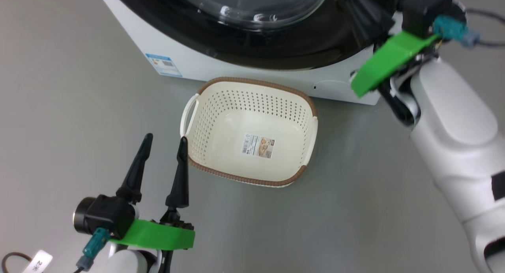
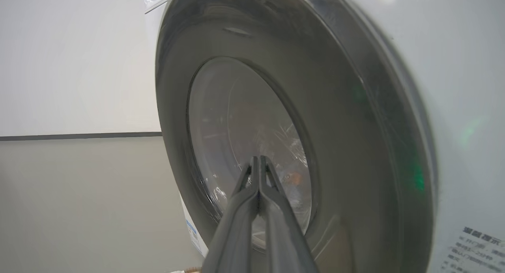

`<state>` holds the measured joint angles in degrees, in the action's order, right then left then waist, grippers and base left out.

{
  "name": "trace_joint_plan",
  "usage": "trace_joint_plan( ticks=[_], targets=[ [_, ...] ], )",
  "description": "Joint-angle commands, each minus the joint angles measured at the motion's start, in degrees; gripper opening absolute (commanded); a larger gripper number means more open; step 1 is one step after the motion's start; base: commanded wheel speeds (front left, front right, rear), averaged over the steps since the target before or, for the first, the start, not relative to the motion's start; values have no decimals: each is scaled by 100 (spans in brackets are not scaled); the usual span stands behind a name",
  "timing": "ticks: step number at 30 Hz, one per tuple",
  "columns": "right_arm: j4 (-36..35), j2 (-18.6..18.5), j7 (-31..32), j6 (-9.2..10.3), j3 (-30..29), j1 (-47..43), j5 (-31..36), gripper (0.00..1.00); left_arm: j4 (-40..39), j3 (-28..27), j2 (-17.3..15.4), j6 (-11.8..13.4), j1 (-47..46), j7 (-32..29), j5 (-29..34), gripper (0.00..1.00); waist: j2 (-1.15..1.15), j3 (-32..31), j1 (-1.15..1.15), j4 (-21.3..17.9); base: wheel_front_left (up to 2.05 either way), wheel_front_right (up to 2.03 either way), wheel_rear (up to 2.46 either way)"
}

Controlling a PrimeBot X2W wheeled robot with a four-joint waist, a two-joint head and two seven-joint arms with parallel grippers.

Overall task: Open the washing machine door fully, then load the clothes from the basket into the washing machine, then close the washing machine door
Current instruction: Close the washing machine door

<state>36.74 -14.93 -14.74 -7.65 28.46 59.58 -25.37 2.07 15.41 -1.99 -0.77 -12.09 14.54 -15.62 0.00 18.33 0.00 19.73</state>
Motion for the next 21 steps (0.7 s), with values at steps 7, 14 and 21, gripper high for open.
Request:
trace_joint_plan(
  ticks=[7,14,21],
  targets=[
    [-885,126,-26,16,-487,-1142,68,3,-64,-274,-169,-56,146,46,104,100,0,-343,0,-289,0,0,0],
    [-1416,266,-26,16,-1070,-2141,304,100,6,-270,-269,-88,224,14,80,100,0,-608,0,-554,0,0,0],
    [-1823,412,-26,16,-1663,-3075,595,100,31,-263,-389,-86,318,-102,58,100,0,-878,0,-808,0,0,0]
  ],
)
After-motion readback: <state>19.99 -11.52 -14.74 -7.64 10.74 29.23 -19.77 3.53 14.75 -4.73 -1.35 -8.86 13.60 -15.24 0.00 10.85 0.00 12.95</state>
